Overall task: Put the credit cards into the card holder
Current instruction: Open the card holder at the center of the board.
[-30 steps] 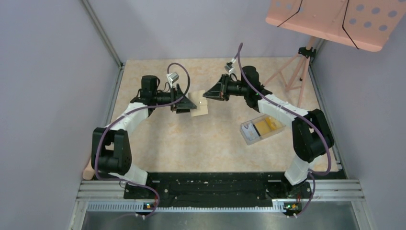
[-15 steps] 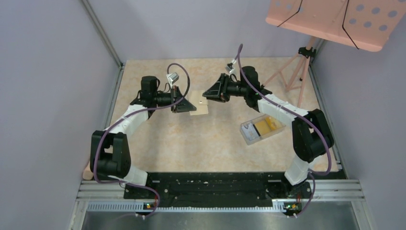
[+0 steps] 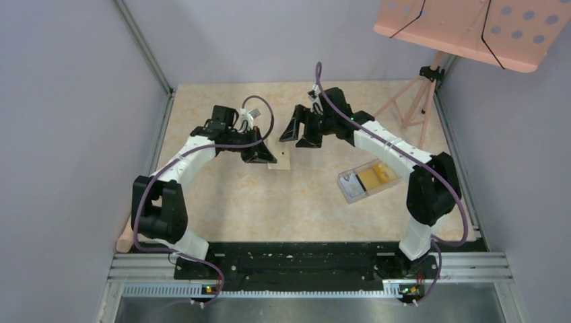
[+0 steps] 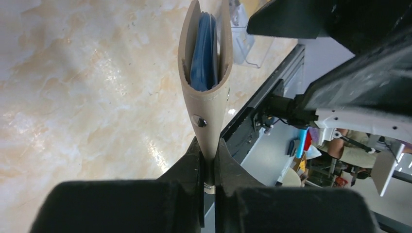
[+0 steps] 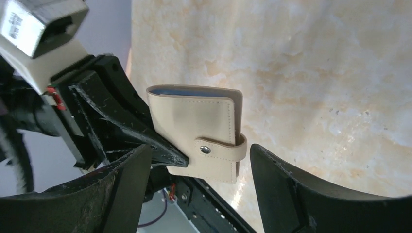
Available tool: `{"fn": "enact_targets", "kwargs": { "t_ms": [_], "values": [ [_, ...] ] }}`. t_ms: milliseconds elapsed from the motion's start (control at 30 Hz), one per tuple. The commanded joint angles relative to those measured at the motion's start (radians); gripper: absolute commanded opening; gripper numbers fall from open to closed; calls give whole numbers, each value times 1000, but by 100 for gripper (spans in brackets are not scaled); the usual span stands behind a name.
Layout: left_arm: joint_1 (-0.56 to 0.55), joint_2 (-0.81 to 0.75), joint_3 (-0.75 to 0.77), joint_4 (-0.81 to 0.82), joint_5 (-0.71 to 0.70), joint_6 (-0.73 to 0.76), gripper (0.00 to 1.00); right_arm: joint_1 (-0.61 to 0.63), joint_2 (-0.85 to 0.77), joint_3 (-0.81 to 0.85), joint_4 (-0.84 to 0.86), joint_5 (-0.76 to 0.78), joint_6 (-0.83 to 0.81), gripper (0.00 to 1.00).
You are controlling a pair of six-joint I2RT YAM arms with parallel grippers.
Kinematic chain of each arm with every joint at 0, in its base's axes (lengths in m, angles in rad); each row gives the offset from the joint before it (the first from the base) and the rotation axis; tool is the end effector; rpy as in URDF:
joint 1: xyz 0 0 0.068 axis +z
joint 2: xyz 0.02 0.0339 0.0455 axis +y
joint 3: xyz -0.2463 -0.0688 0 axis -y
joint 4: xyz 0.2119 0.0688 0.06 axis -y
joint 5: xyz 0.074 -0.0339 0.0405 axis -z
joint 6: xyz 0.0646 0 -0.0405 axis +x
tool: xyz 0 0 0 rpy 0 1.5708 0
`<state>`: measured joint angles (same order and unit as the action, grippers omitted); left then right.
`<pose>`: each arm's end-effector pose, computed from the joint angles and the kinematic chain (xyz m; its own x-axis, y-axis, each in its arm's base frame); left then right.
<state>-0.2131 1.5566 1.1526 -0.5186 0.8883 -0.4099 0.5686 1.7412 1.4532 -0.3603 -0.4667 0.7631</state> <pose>0.2867 -0.1133 0.2402 -0.9502 -0.0516 -0.3072 0.2318 0.5417 -0.8080 0.3104 0.2328 0.2741 -0.9090 0.1517 -0.3883 -0.2143 0.6290 0.7473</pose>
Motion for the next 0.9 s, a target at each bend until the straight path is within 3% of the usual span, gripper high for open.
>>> {"fn": "enact_targets", "kwargs": {
  "t_ms": [0,267,367,533,867],
  "values": [
    [-28,15,68,-96,-87,71,0,59,78,88,-137,61,-55,74],
    [-34,29,80,-106,-88,75,0,107,170,163,-249,119,-79,70],
    [-34,29,84,-110,-86,77,0,118,188,177,-275,136,-87,55],
    [-37,25,84,-113,-89,79,0,122,193,186,-318,204,-94,38],
    [-39,23,84,-123,-103,82,0,124,181,202,-511,428,-166,34]
  ]
}}
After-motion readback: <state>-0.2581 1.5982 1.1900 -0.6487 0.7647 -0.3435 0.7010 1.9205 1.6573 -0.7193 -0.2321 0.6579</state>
